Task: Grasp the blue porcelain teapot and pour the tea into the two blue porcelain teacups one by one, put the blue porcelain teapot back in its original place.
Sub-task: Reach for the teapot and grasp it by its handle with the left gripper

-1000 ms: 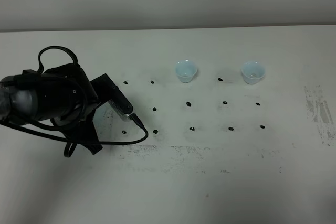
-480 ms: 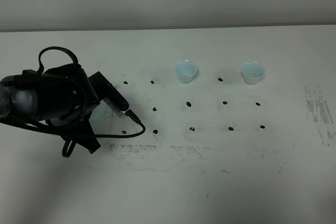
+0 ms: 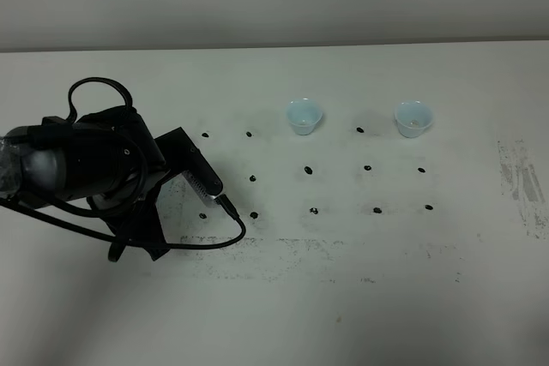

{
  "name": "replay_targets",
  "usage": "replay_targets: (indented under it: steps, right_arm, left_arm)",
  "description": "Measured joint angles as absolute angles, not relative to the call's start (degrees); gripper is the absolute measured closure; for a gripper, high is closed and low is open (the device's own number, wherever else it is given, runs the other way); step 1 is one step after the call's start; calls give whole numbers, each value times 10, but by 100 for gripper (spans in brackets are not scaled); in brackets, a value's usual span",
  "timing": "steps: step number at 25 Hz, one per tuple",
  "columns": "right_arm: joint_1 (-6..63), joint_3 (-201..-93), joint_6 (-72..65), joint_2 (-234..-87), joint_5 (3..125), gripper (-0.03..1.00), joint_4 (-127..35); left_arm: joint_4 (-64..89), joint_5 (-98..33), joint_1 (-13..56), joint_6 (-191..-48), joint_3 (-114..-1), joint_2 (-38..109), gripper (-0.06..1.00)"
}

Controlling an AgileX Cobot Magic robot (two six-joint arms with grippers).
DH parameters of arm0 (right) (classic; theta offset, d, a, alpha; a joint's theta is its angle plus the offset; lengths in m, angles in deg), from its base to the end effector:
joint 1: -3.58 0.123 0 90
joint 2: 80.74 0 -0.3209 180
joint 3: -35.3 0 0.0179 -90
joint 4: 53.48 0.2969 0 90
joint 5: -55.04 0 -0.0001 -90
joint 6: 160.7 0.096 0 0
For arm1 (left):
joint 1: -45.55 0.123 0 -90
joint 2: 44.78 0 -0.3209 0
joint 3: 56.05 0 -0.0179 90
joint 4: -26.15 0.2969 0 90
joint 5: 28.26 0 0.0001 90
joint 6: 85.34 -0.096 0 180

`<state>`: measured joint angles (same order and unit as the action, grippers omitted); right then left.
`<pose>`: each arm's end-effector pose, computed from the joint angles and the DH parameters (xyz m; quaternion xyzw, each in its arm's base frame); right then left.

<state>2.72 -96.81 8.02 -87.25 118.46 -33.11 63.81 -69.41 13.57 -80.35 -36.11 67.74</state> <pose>-0.0057 0.0300 0.3062 -0.0904 0.8381 0.1215 0.5240 0.3373 -0.1650 0.1465 0.4450 0.8651 0.1972 0.1216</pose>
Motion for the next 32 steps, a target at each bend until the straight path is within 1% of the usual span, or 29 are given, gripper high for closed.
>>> replay_targets:
  steps: [15,22,32]
  right_arm:
    - [27,-968,80,-873,1185,73,-331]
    - [27,-968,80,-873,1185,73,-331]
    - [27,-968,80,-873,1185,73,-331]
  left_arm:
    - [646,-692,136,-784,-361,677,68]
    - [673,-692,136,-737,-361,677,68]
    - [678,-706,136,-716,-361,677,68]
